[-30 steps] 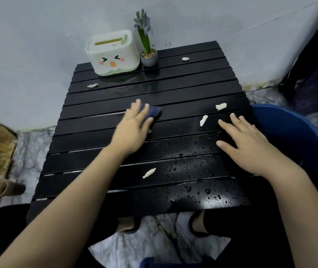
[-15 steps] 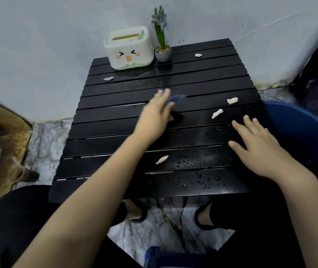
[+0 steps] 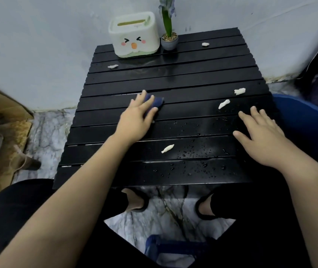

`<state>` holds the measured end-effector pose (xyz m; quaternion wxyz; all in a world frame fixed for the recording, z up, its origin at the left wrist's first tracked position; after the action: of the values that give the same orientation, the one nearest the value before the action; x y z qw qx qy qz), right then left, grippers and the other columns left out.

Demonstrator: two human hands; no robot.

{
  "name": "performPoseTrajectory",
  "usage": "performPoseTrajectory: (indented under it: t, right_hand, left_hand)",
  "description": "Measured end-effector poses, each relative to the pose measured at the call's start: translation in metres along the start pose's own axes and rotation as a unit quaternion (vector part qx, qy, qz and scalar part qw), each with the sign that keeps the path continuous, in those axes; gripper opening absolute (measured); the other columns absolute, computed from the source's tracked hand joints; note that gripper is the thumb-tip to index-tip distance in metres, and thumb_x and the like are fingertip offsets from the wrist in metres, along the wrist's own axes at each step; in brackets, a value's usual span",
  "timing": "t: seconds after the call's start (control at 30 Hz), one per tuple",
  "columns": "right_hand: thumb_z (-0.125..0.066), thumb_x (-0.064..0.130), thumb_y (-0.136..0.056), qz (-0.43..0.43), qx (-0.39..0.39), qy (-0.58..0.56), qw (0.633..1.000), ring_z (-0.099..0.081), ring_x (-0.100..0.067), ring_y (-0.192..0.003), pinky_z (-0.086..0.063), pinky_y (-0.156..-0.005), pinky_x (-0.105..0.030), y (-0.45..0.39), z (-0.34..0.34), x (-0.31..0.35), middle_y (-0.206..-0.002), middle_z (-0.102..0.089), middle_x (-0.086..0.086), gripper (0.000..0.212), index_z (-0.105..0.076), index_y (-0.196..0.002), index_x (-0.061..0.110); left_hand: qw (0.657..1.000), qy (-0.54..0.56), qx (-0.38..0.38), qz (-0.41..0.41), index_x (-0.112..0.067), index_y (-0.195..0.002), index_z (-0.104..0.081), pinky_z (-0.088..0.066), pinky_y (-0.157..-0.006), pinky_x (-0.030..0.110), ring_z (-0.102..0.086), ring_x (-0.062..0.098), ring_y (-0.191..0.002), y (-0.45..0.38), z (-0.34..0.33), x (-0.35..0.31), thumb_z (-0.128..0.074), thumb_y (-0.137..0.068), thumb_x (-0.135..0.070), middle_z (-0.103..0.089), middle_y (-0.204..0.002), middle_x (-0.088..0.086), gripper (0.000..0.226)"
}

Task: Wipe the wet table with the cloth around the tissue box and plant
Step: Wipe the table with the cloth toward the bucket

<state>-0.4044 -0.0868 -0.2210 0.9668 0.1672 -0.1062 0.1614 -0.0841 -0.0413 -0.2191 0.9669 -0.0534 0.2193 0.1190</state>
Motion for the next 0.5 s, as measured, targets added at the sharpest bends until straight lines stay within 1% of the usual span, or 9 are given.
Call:
performPoseTrajectory:
  t: [0.07,0.13,0.23,0.3,0.33,0.37,0.4,0.43,0.5]
  right_hand:
    - [-0.039,0.04,-0.101,-0.001,-0.007,-0.006,1.0,0.003,-0.027,-0.152,-0.004,-0.121,-0.047,0.0,0.0,0.0,-0.165,0.0,-0.009,0.061,-0.017,-0.156,0.023]
    - [-0.038,0.037,-0.102,-0.004,-0.014,-0.008,1.0,0.003,-0.027,-0.152,-0.004,-0.121,-0.047,0.001,0.0,0.001,-0.165,-0.001,-0.008,0.06,-0.018,-0.156,0.023]
    - [-0.038,0.036,-0.102,-0.009,-0.022,-0.014,1.0,0.002,-0.027,-0.152,-0.003,-0.12,-0.047,0.003,0.0,0.001,-0.165,-0.001,-0.008,0.059,-0.018,-0.156,0.023]
    - [-0.038,0.036,-0.102,-0.01,-0.024,-0.016,1.0,0.002,-0.027,-0.152,-0.003,-0.12,-0.047,0.003,0.0,0.0,-0.165,-0.002,-0.008,0.059,-0.018,-0.156,0.023]
    - [-0.039,0.037,-0.101,-0.01,-0.022,-0.017,1.0,0.001,-0.027,-0.152,-0.003,-0.12,-0.047,0.002,-0.001,0.0,-0.165,-0.002,-0.008,0.06,-0.018,-0.156,0.023]
    - [-0.039,0.037,-0.101,-0.008,-0.02,-0.018,1.0,0.002,-0.026,-0.152,-0.003,-0.12,-0.046,0.003,-0.001,-0.001,-0.165,-0.002,-0.007,0.06,-0.018,-0.156,0.024]
    - [-0.039,0.038,-0.101,-0.006,-0.018,-0.021,1.0,0.002,-0.026,-0.152,-0.003,-0.12,-0.046,0.003,-0.001,-0.002,-0.165,-0.002,-0.007,0.06,-0.018,-0.156,0.024]
    - [-0.039,0.039,-0.101,-0.002,-0.018,-0.024,1.0,0.002,-0.025,-0.152,-0.003,-0.121,-0.046,0.003,-0.001,-0.002,-0.165,-0.002,-0.006,0.06,-0.019,-0.156,0.025]
    - [-0.039,0.039,-0.101,0.004,-0.023,-0.027,0.999,0.002,-0.024,-0.152,-0.003,-0.121,-0.046,0.005,0.0,-0.003,-0.165,-0.002,-0.006,0.06,-0.019,-0.156,0.025]
  left_hand:
    - [0.997,0.01,0.027,-0.073,-0.024,-0.148,-0.044,-0.022,-0.122,0.04,-0.021,0.029,-0.151,-0.005,-0.027,-0.055,-0.047,-0.103,-0.039,-0.024,-0.163,0.003,0.048]
    - [0.991,0.02,0.045,-0.121,-0.019,-0.147,-0.046,-0.023,-0.122,0.042,-0.025,0.031,-0.15,-0.01,-0.048,-0.1,-0.048,-0.103,-0.035,-0.027,-0.162,0.007,0.047]
    - [0.987,0.052,0.06,-0.142,-0.014,-0.146,-0.048,-0.023,-0.122,0.04,-0.029,0.031,-0.148,-0.015,-0.058,-0.131,-0.048,-0.104,-0.029,-0.031,-0.16,0.012,0.044]
    - [0.982,0.146,0.047,-0.113,-0.012,-0.142,-0.053,-0.028,-0.12,0.033,-0.035,0.027,-0.146,-0.016,-0.046,-0.126,-0.053,-0.102,-0.025,-0.04,-0.154,0.015,0.042]
    - [0.973,0.21,0.03,-0.087,-0.011,-0.139,-0.056,-0.033,-0.115,0.021,-0.038,0.024,-0.144,-0.014,-0.034,-0.117,-0.056,-0.101,-0.022,-0.046,-0.15,0.016,0.04]
    - [0.962,0.269,0.009,-0.055,-0.009,-0.136,-0.059,-0.036,-0.103,0.005,-0.041,0.021,-0.142,-0.011,-0.02,-0.103,-0.058,-0.099,-0.018,-0.05,-0.146,0.017,0.038]
    - [0.951,0.308,-0.014,-0.024,-0.007,-0.134,-0.06,-0.035,-0.092,-0.004,-0.044,0.016,-0.139,-0.005,-0.005,-0.087,-0.059,-0.099,-0.015,-0.053,-0.145,0.017,0.036]
    - [0.945,0.324,-0.04,0.001,-0.008,-0.133,-0.061,-0.033,-0.086,-0.008,-0.045,0.012,-0.137,0.002,0.01,-0.067,-0.059,-0.099,-0.014,-0.053,-0.144,0.015,0.035]
    - [0.953,0.288,-0.087,0.027,-0.013,-0.133,-0.062,-0.032,-0.092,-0.006,-0.045,0.004,-0.135,0.024,0.043,-0.022,-0.058,-0.099,-0.018,-0.053,-0.146,0.007,0.035]
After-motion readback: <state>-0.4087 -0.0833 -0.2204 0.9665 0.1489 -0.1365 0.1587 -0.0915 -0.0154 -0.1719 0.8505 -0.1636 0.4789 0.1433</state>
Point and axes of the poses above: each hand's wrist, its own y-axis away from the middle knuckle, its own z-axis out of the back of the hand, x = y × z, the point moved 10 cm from there along -y, towards the middle knuckle
